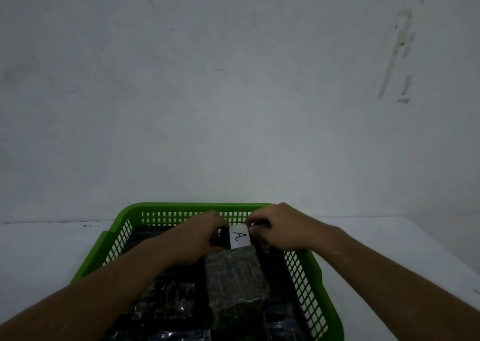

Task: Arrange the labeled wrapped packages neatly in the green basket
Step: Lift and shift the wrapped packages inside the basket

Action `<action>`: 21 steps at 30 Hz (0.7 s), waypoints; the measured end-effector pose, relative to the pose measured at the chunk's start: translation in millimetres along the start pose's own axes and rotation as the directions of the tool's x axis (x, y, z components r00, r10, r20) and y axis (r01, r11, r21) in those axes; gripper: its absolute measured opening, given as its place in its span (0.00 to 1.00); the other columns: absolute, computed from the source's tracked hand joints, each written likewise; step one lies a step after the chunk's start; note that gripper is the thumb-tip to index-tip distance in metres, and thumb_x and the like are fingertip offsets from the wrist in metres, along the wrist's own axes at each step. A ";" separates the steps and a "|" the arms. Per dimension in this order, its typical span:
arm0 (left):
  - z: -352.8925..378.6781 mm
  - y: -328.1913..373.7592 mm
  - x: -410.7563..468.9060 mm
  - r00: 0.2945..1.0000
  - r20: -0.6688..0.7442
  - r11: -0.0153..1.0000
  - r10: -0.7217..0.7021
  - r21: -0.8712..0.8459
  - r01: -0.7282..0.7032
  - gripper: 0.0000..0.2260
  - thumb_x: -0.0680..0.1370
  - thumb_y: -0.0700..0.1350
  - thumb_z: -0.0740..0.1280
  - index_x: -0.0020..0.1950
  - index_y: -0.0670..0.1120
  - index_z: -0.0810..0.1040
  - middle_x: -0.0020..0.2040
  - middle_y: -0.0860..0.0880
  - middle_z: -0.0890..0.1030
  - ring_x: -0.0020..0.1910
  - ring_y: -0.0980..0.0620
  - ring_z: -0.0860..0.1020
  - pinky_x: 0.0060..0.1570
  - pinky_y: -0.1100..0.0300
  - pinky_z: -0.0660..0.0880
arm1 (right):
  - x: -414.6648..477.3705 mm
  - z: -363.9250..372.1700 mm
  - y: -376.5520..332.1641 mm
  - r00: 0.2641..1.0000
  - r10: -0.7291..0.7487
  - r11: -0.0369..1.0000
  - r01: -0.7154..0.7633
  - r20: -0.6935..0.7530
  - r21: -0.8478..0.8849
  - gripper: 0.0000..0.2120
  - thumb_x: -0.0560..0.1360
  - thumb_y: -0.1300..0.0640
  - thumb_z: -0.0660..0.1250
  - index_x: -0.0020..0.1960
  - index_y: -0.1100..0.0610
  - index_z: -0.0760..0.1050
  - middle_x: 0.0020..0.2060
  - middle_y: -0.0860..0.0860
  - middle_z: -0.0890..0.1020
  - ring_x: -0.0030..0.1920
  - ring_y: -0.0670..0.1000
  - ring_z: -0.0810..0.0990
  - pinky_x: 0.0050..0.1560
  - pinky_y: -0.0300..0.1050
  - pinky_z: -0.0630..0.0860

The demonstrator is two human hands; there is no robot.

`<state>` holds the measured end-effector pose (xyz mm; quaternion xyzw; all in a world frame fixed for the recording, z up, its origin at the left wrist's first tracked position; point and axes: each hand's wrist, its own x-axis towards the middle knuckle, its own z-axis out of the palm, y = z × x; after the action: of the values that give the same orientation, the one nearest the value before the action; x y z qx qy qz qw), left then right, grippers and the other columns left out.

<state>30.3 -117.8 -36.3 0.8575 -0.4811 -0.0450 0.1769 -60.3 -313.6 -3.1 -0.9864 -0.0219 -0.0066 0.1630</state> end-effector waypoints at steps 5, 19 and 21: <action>1.6 -1.9 0.1 0.999 0.041 0.999 0.029 0.041 -0.030 0.15 0.75 0.49 0.70 0.61 0.48 0.78 0.58 0.50 0.78 0.56 0.52 0.76 0.58 0.57 0.73 | -8.2 -12.6 11.6 0.994 0.053 0.999 -0.052 -0.096 0.013 0.12 0.78 0.55 0.66 0.60 0.53 0.79 0.53 0.52 0.83 0.49 0.48 0.81 0.52 0.42 0.78; -61.9 -25.5 -104.0 0.994 -0.014 0.988 -0.104 0.114 0.105 0.14 0.76 0.49 0.69 0.61 0.51 0.77 0.52 0.55 0.77 0.49 0.58 0.76 0.47 0.66 0.72 | -23.0 -4.0 -109.7 0.959 -0.266 0.957 0.275 -0.093 0.095 0.13 0.73 0.47 0.71 0.56 0.50 0.79 0.50 0.46 0.84 0.50 0.45 0.80 0.54 0.41 0.73; -67.4 -25.1 -118.1 0.994 -0.045 0.990 -0.098 0.102 0.102 0.14 0.76 0.48 0.69 0.60 0.50 0.77 0.55 0.53 0.77 0.52 0.56 0.76 0.52 0.62 0.73 | -22.2 5.2 -128.6 0.957 -0.282 0.953 0.287 0.068 -0.096 0.17 0.73 0.43 0.71 0.58 0.48 0.76 0.53 0.47 0.82 0.54 0.49 0.77 0.55 0.47 0.67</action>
<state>4.3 10.9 6.9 0.8892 -0.4357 -0.0114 0.1392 -88.2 -191.1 32.9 -0.9799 -0.1677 -0.0047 0.1078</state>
